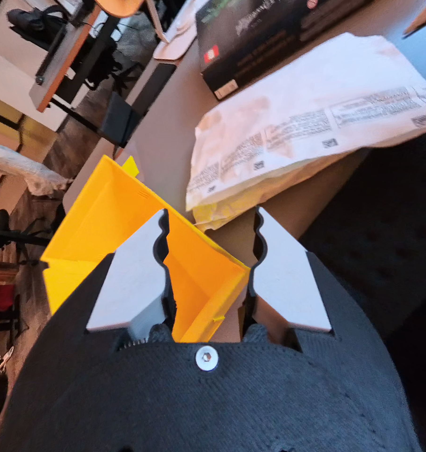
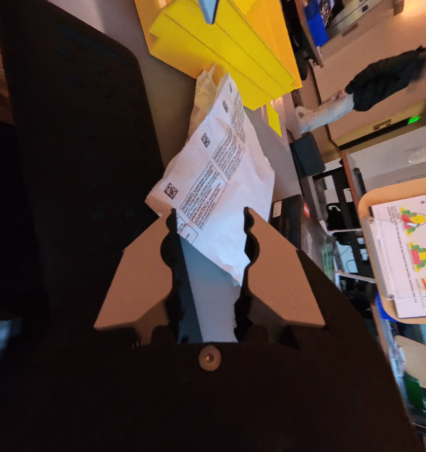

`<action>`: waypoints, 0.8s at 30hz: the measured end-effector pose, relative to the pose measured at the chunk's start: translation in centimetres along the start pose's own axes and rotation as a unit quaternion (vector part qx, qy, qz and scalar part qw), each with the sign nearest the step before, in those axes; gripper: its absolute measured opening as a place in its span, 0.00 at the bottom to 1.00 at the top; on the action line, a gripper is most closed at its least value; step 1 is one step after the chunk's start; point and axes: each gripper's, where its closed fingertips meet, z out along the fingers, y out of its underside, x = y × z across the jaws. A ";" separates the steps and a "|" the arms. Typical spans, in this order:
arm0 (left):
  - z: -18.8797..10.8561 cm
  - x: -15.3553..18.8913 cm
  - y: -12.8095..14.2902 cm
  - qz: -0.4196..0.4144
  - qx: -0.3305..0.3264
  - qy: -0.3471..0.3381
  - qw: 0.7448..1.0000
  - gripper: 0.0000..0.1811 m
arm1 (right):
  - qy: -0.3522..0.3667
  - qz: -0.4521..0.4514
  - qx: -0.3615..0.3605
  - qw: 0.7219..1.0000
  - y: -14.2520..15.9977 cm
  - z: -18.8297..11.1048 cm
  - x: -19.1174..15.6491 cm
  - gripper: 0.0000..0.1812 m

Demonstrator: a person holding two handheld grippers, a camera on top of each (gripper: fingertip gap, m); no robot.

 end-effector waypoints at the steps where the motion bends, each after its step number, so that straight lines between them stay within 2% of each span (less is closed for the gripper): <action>1: 0.3 0.5 0.2 0.007 0.000 0.012 1.000 0.39 | 0.006 -0.012 -0.003 1.000 -0.2 0.6 -0.1 0.28; 3: 0.8 1.3 0.2 0.015 0.002 0.033 0.999 0.39 | 0.003 -0.042 -0.024 0.999 -0.3 1.2 -0.6 0.26; 5: 1.2 1.5 -0.1 0.018 0.009 0.047 0.999 0.40 | -0.003 -0.038 -0.023 0.999 -0.7 0.6 -0.4 0.25; 6: 1.4 1.5 -0.3 0.027 0.014 0.050 0.998 0.38 | -0.017 -0.018 -0.012 1.000 -1.2 0.1 -0.4 0.27; 8: 2.0 1.2 -0.5 0.054 0.007 0.047 0.997 0.38 | -0.061 0.011 -0.002 0.998 -1.7 -0.3 -1.1 0.41; 9: 2.3 1.1 -0.6 0.066 0.003 0.048 0.997 0.38 | -0.063 0.007 -0.017 0.998 -1.4 0.0 -1.2 0.42; 11: 2.8 1.4 -1.3 0.068 0.012 0.063 0.996 0.37 | -0.036 -0.023 -0.036 0.998 -0.7 1.1 -0.8 0.38; 13: 3.0 1.6 -2.1 0.054 0.028 0.083 0.995 0.36 | -0.043 -0.021 -0.036 0.998 -0.6 2.0 -1.3 0.28; 15: 3.1 1.4 -2.2 0.046 0.030 0.085 0.995 0.36 | -0.038 -0.030 -0.026 0.998 -1.0 2.1 -1.0 0.03; 16: 3.1 1.2 -2.1 0.045 0.028 0.082 0.995 0.36 | -0.023 -0.033 -0.026 0.999 -1.0 2.0 -0.2 0.00; 18: 3.1 0.9 -1.7 0.047 0.023 0.080 0.995 0.36 | -0.008 -0.022 -0.029 0.999 -0.9 1.7 1.2 0.00; 21: 3.1 0.5 -1.9 0.060 0.024 0.077 0.995 0.38 | -0.012 0.041 -0.001 0.999 -1.5 0.8 3.7 0.00; 24: 3.5 0.3 -3.2 0.105 0.033 0.071 0.991 0.50 | -0.014 0.092 0.037 0.995 -2.7 -1.5 7.9 0.00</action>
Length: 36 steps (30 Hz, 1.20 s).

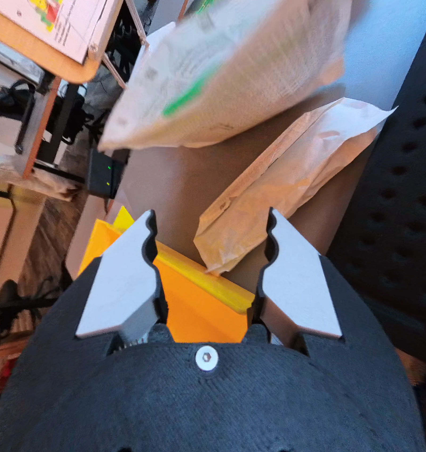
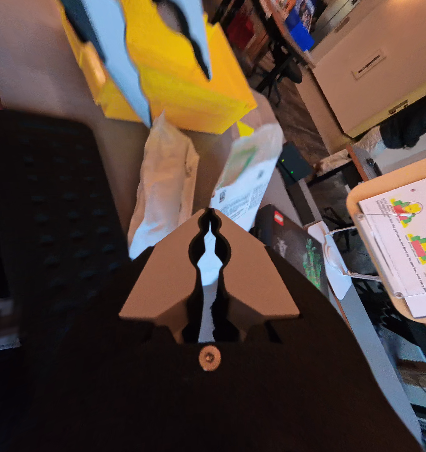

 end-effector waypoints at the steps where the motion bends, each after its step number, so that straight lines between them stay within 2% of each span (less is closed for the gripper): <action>1: 0.2 -0.6 -0.6 0.022 0.001 -0.010 1.000 0.51 | -0.009 0.012 0.011 1.000 -0.8 -0.9 1.3 0.00; 3: 0.6 -2.2 -2.8 0.058 0.020 -0.030 0.998 0.55 | -0.048 0.025 0.014 0.998 -1.5 -2.6 3.3 0.00; 4: 0.8 -2.5 -4.2 0.061 0.038 -0.018 0.997 0.55 | -0.066 0.030 0.012 0.997 -1.6 -3.3 4.2 0.00; 8: 2.4 -2.8 -9.2 0.041 0.088 0.076 0.992 0.58 | -0.144 0.050 -0.007 0.988 -1.0 -6.4 5.1 0.00; 12: 4.7 -2.6 -12.3 0.063 0.103 0.114 0.986 0.62 | -0.148 0.011 -0.053 0.987 2.6 -10.2 4.6 0.00; 15: 7.2 -1.1 -12.1 0.056 0.072 0.168 0.981 0.69 | -0.132 0.034 -0.059 0.989 5.8 -13.1 4.8 0.00; 17: 8.5 1.1 -11.6 0.049 0.055 0.221 0.973 0.63 | -0.127 0.078 -0.053 0.987 7.9 -14.6 4.9 0.00; 19: 9.9 2.6 -11.8 0.054 0.058 0.237 0.968 0.54 | -0.111 0.110 -0.019 0.988 9.3 -15.9 5.4 0.00; 23: 12.1 4.6 -14.2 0.029 0.077 0.275 0.958 0.43 | -0.114 0.167 0.057 0.978 10.7 -18.0 5.8 0.00; 26: 12.7 5.2 -16.0 -0.015 0.103 0.335 0.936 0.06 | -0.106 0.203 0.104 0.968 11.5 -19.1 6.3 0.00; 27: 12.3 5.7 -16.5 -0.032 0.110 0.374 0.920 0.00 | -0.097 0.219 0.119 0.964 12.0 -19.5 6.7 0.00; 28: 12.0 6.1 -16.8 -0.050 0.112 0.408 0.905 0.00 | -0.082 0.240 0.136 0.958 12.5 -19.8 7.1 0.00; 29: 11.8 6.5 -17.0 -0.064 0.110 0.436 0.891 0.00 | -0.061 0.271 0.160 0.947 13.0 -20.2 7.7 0.06; 31: 11.6 7.3 -17.1 -0.080 0.105 0.469 0.873 0.00 | -0.051 0.336 0.225 0.913 13.5 -20.7 8.0 0.39; 32: 11.7 7.4 -17.2 -0.085 0.110 0.471 0.871 0.00 | -0.037 0.369 0.242 0.897 14.2 -20.3 8.2 0.51; 33: 11.8 7.4 -17.4 -0.086 0.118 0.466 0.873 0.00 | -0.027 0.386 0.235 0.892 15.2 -19.3 7.9 0.56; 36: 12.3 7.3 -17.6 -0.066 0.143 0.442 0.883 0.00 | -0.022 0.404 0.150 0.902 19.1 -15.1 6.9 0.66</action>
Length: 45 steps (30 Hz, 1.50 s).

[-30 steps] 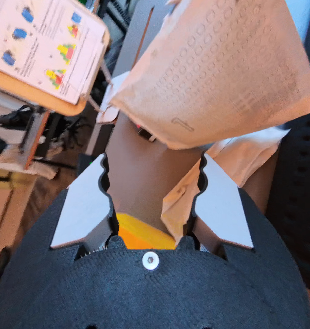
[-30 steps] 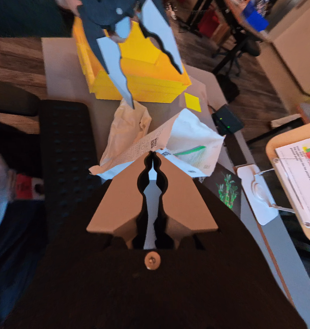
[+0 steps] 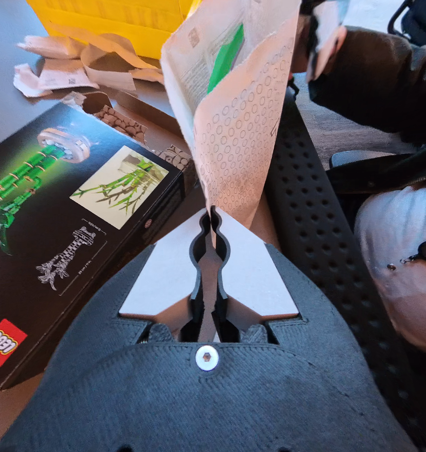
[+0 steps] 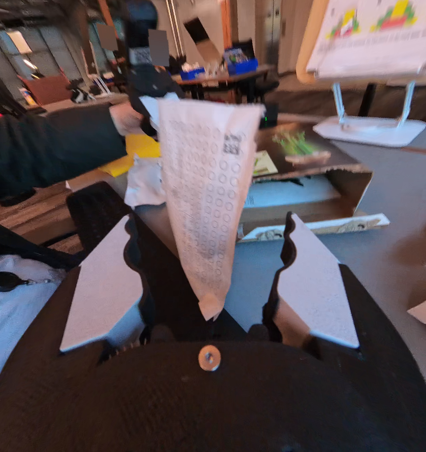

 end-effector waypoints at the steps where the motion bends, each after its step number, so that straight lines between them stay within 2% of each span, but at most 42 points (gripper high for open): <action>1: 0.0 0.1 0.0 0.012 0.003 -0.001 1.000 0.00 | -0.007 0.018 -0.010 1.000 0.6 0.7 0.6 0.66; 3: 0.0 0.1 0.0 0.026 0.003 -0.007 1.000 0.00 | -0.062 0.065 -0.009 0.996 0.7 1.8 0.5 0.58; 4: 0.0 0.1 0.0 0.028 0.002 -0.009 1.000 0.00 | -0.104 0.087 -0.010 0.991 0.6 2.1 0.1 0.48; 5: 0.0 0.0 0.0 0.026 0.003 -0.009 1.000 0.00 | -0.146 0.102 -0.017 0.984 0.6 2.2 -0.5 0.25; 6: 0.0 0.1 -0.1 0.020 0.004 -0.006 1.000 0.00 | -0.158 0.114 -0.034 0.980 0.9 2.4 -0.5 0.14; 7: 0.0 0.0 -0.1 0.013 0.004 -0.007 1.000 0.00 | -0.160 0.108 -0.044 0.980 1.1 2.5 -0.4 0.06; 9: -0.2 -0.4 0.0 0.001 0.010 -0.011 1.000 0.00 | -0.159 0.085 -0.030 0.983 1.0 2.3 -0.5 0.01; 18: -0.4 0.0 -0.9 -0.074 0.048 0.030 0.996 0.00 | -0.147 0.108 0.018 0.983 0.6 1.0 0.1 0.00; 22: -0.3 0.1 -0.4 -0.067 0.034 0.012 0.997 0.00 | -0.154 0.080 0.014 0.985 0.7 1.1 -0.8 0.01; 24: -0.1 0.4 -0.3 -0.054 0.029 0.003 0.998 0.00 | -0.162 0.093 0.005 0.982 0.8 1.1 -1.2 0.07; 25: -0.1 0.5 -0.3 -0.047 0.026 -0.001 0.999 0.00 | -0.165 0.101 -0.006 0.981 1.0 1.2 -1.4 0.07; 27: -0.1 0.4 -0.3 -0.038 0.021 -0.018 0.999 0.00 | -0.153 0.100 -0.025 0.983 1.4 1.3 -1.2 0.01; 29: -0.6 -0.1 -0.2 -0.046 0.018 -0.036 0.998 0.01 | -0.143 0.099 -0.028 0.984 1.2 1.1 -0.9 0.00; 30: -1.2 -0.5 0.0 -0.055 0.016 -0.049 0.997 0.05 | -0.136 0.100 -0.028 0.985 1.2 0.9 -0.7 0.00; 34: -4.6 -0.5 2.1 -0.075 -0.011 -0.106 0.991 0.21 | -0.109 0.093 -0.014 0.990 1.1 -0.3 0.1 0.00; 37: -7.4 1.0 4.9 -0.056 -0.065 -0.172 0.981 0.33 | -0.082 0.010 -0.021 0.996 0.8 -0.9 -0.4 0.00; 40: -9.7 3.0 7.4 -0.055 -0.134 -0.223 0.964 0.38 | -0.074 -0.045 -0.036 0.996 0.7 -0.7 -1.2 0.00; 43: -11.1 4.9 8.9 -0.028 -0.187 -0.244 0.951 0.33 | -0.051 -0.056 -0.030 0.997 0.0 0.3 -1.2 0.00; 45: -12.1 4.9 9.7 -0.020 -0.209 -0.269 0.940 0.28 | -0.046 -0.088 -0.020 0.995 -0.5 1.4 -2.0 0.00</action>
